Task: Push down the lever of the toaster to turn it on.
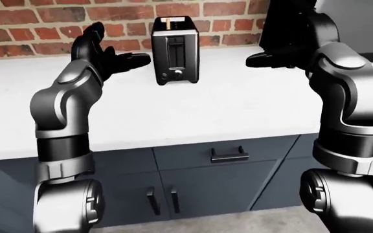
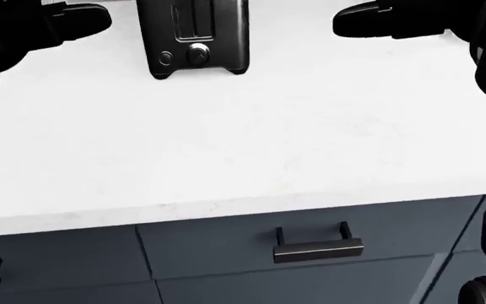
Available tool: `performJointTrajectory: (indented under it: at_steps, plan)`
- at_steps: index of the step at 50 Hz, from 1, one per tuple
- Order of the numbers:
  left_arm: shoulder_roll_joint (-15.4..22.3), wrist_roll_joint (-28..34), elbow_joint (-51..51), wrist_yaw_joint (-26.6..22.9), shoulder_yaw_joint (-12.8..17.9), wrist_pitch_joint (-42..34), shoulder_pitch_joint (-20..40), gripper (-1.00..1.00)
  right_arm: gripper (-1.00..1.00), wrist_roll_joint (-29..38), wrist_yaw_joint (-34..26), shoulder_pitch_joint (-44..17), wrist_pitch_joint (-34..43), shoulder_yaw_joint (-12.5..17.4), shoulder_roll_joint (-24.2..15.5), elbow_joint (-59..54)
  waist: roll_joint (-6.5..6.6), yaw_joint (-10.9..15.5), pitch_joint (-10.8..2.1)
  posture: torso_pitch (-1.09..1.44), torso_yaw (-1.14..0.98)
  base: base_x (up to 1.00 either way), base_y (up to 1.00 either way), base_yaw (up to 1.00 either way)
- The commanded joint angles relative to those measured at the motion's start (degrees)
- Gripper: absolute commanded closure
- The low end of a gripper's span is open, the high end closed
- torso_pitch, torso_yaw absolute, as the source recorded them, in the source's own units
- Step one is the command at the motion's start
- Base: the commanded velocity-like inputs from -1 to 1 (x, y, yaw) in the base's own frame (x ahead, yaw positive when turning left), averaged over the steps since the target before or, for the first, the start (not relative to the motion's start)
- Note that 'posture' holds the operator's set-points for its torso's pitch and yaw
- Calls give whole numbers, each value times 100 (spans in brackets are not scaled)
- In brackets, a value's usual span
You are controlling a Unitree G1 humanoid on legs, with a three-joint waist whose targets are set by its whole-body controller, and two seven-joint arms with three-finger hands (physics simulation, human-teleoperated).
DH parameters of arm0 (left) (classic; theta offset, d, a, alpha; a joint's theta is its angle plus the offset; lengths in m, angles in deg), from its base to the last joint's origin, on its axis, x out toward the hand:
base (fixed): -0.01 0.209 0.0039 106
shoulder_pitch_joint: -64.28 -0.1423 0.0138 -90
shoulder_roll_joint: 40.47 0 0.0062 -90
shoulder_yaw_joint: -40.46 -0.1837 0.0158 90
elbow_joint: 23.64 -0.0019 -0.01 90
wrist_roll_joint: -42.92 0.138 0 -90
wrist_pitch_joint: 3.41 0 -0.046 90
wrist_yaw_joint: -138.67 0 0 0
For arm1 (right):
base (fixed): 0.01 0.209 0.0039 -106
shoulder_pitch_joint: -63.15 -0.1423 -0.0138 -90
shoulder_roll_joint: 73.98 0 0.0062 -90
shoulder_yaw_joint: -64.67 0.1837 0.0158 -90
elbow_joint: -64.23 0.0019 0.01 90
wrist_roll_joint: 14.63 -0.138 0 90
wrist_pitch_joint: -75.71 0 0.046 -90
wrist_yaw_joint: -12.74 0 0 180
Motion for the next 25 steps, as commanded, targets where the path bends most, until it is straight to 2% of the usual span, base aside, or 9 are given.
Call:
performJointTrajectory:
  at_steps: [1,2,9,12,13,16,21,24,25]
  plan:
    - [72,20,112,14,61,145,141,-100,-100,-9,-15,-148,-134,-13,-19,90,103,16,-100,0,0,52,0,0]
    - [76,18,108,10,66,149,140,-100,-100,-7,-24,-150,-155,-8,-26,67,208,14,-96,0,0,52,0,0]
    - [70,32,71,6,51,166,162,-100,-100,16,-32,-167,-179,2,-10,43,-130,42,-173,0,0,28,0,0]
    - [74,33,81,6,51,149,170,-100,-100,6,-12,-165,-202,21,0,48,-595,72,-172,0,0,0,0,0]
    - [78,31,95,9,53,133,172,-100,-100,0,-12,-166,-191,15,-2,64,-363,110,-341,0,0,15,0,0]
    - [65,39,100,4,45,148,158,-100,-100,-15,-23,-156,-205,9,-7,73,-537,59,-57,0,0,42,0,0]
    - [68,44,103,-3,45,133,168,-100,-100,-6,-14,-132,-252,-10,8,11,-231,-37,49,0,0,36,0,0]
    - [72,53,90,-9,49,141,171,-100,-100,-5,-5,-140,-261,-11,15,31,23,-63,-137,0,0,0,0,0]
    - [67,55,96,-5,48,142,168,-100,-100,-1,8,-153,-242,-12,20,23,-106,1,-78,0,0,0,0,0]
